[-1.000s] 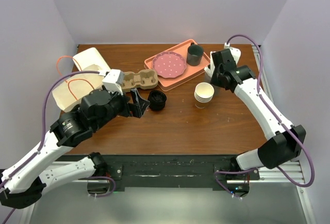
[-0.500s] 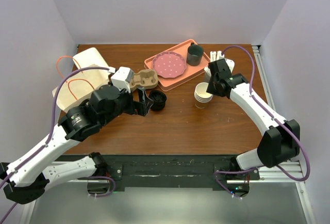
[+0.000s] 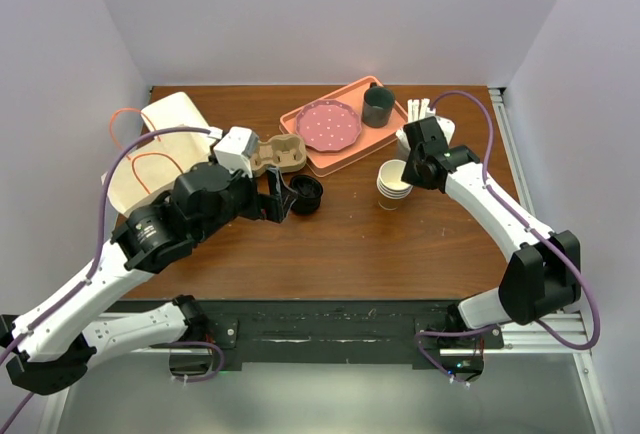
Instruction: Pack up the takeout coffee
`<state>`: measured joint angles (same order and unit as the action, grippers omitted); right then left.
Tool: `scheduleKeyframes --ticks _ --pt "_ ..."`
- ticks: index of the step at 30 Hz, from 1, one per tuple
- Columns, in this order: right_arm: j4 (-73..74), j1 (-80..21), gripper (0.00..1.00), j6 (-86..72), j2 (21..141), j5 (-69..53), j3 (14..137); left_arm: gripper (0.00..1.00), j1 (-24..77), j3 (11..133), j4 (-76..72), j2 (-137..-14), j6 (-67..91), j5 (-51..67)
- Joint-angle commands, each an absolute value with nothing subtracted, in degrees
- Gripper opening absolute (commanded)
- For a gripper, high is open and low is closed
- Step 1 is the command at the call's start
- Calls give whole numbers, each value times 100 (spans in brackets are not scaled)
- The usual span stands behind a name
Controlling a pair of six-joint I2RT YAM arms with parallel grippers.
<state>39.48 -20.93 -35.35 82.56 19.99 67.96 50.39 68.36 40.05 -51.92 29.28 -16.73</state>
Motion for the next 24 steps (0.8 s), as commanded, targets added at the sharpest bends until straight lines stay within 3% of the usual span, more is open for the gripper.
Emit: scheduleKeyframes --ticks 1,12,24 --pt "3771 -2065 21 -3630 8227 2065 6785 100 5054 7110 3867 -5168 2848 -1758" --pt "3850 -2065 24 -3718 8315 2127 6838 100 5054 7216 3946 -5203 2821 -1767" --pt "3885 -2057 9 -3744 8314 2206 6934 100 5054 7304 4060 -5308 2681 -1846"
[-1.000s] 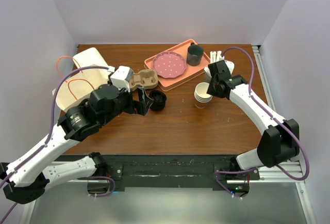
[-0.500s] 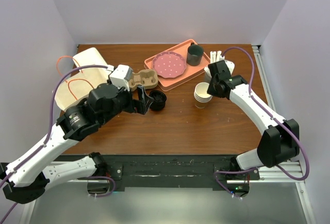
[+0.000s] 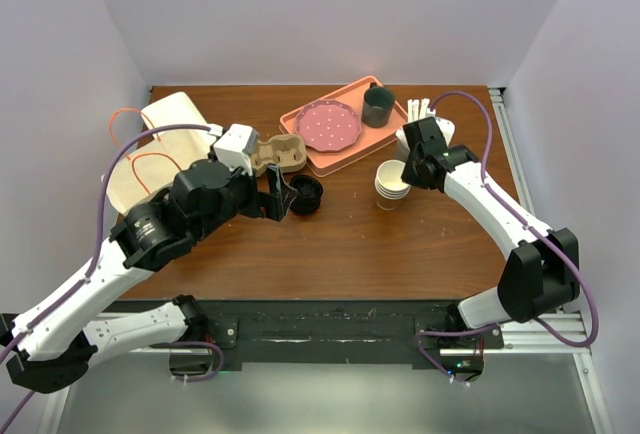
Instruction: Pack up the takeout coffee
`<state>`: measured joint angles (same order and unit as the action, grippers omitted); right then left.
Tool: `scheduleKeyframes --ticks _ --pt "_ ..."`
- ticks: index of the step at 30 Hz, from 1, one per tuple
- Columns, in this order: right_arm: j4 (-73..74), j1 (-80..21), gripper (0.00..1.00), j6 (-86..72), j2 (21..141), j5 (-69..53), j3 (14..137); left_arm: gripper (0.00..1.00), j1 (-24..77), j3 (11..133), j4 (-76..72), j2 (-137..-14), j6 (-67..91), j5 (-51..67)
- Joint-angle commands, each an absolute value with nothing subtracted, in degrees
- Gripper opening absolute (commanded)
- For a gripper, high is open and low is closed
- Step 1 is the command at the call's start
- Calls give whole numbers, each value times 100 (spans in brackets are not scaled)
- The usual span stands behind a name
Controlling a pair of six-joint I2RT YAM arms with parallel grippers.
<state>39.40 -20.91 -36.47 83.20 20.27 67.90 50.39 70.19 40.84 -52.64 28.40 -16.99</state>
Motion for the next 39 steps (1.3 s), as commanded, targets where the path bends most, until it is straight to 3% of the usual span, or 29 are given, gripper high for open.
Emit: scheduleKeyframes --ticks 1,4,25,35,39 --pt "3893 -2057 8 -3744 8288 2206 6969 100 5045 7330 4061 -5309 2672 -1846" --pt "3859 -2065 0 -3700 8166 2154 7049 100 5054 7339 4069 -5326 2646 -1863" --pt "3753 -2065 0 -3999 7585 1828 7075 100 5062 7233 4078 -5379 2751 -1740" --pt "4306 -2065 0 -3789 7550 1934 8206 99 5054 7260 4104 -5405 2707 -1854" --pt "4457 -2065 0 -3517 7532 1418 8666 99 5054 7233 4078 -5353 2664 -1960"
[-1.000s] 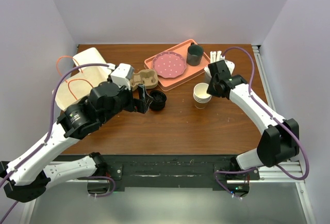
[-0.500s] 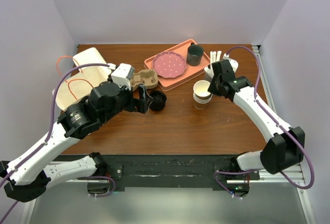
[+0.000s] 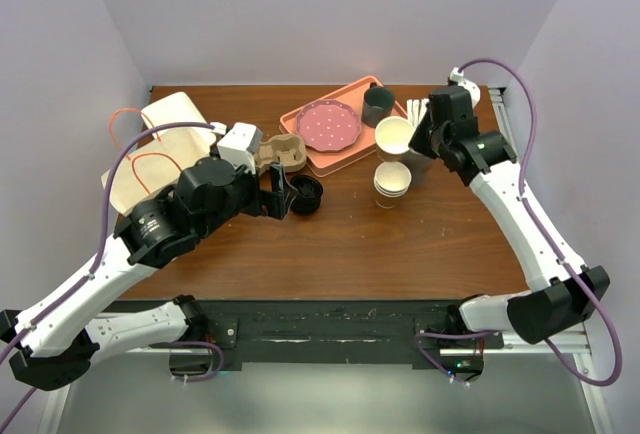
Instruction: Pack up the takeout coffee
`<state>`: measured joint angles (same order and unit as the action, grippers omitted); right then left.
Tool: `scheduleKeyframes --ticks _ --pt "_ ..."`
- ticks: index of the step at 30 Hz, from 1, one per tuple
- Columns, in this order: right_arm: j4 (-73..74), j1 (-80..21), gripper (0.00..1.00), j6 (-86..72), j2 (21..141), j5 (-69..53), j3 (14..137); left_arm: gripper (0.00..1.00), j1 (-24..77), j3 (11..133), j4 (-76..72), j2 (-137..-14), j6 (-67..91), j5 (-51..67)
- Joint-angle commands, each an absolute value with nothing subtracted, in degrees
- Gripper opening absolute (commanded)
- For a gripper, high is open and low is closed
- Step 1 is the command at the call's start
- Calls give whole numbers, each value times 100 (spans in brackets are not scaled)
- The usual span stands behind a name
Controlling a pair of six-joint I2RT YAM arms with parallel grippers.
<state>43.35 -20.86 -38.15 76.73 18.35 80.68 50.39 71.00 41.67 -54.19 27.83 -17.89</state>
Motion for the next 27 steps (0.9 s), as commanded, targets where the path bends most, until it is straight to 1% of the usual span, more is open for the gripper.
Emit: scheduleKeyframes --ticks 1,3,4,6,7,10,11,16,17,23,27 --pt "4369 -2065 0 -3411 7524 1067 8683 99 5054 7225 4078 -5335 2646 -1969" --pt "4176 -2065 0 -3183 7558 451 8675 99 5054 7198 4096 -5326 2584 -1977" --pt "4166 -2074 0 -3173 7576 -204 8649 99 5062 7190 4131 -5326 2575 -2021" --pt "4140 -2135 0 -3182 7515 -648 8386 99 5054 7207 4183 -5335 2531 -2091" --pt "4140 -2188 0 -3190 7445 -676 8263 99 5054 7207 4218 -5326 2531 -2205" --pt "3973 -2548 0 -3286 7041 -528 7569 99 5045 7207 4254 -5265 2444 -2355" --pt "3764 -2801 0 -3374 6918 -406 7132 99 5054 7216 4254 -5247 2391 -2373" --pt "3498 -3488 0 -4042 6409 -9 6215 100 5054 7189 4254 -5273 2329 -2470" --pt "3307 -3611 0 -4130 6320 122 5848 100 5054 7189 4271 -5308 2320 -2470" --pt "2804 -3788 0 -4509 5583 430 4564 99 5054 7172 4324 -5589 2259 -2365" --pt "2926 -3788 0 -4500 5423 668 4281 97 5054 7189 4298 -5756 2066 -2294"
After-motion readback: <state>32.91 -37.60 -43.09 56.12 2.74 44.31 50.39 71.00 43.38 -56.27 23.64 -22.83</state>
